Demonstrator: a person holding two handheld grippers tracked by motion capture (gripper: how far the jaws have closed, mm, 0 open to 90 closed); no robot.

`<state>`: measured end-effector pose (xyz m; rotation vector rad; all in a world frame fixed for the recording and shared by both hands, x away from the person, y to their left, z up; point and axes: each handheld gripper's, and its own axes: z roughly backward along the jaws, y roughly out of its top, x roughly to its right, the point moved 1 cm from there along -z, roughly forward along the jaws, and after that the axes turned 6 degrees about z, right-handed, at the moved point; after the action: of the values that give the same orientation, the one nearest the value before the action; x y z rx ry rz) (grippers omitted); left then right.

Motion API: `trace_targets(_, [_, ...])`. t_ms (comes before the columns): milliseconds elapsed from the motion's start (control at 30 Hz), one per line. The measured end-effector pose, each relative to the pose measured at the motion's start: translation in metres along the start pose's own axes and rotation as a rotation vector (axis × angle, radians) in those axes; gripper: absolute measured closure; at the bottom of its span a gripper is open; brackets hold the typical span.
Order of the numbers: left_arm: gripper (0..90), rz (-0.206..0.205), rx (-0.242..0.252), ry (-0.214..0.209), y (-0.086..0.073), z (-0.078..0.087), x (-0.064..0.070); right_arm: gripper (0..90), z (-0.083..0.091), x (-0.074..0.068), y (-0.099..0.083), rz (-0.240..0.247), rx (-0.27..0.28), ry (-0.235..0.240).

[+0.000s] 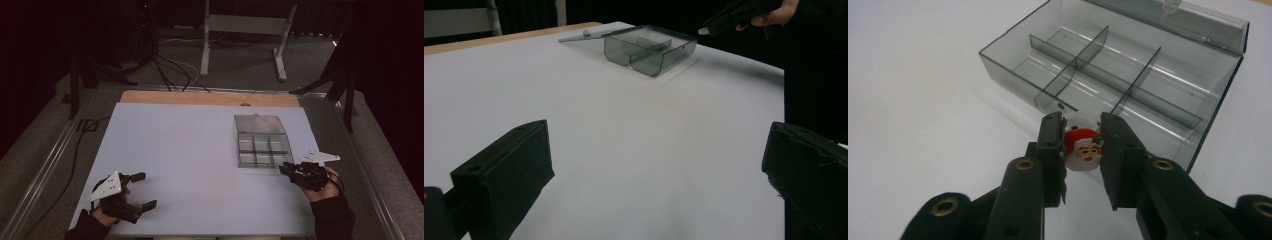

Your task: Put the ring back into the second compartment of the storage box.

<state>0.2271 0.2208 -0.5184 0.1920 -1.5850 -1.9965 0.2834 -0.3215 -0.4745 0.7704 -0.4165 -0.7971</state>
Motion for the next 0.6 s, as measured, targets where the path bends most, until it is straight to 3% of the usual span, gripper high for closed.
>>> trace_targets(600, [0.3, 0.0, 0.0, -0.002, 0.0, 0.0, 0.0, 71.6, -0.01, 0.005, 0.017, -0.014, 0.003, -0.003])
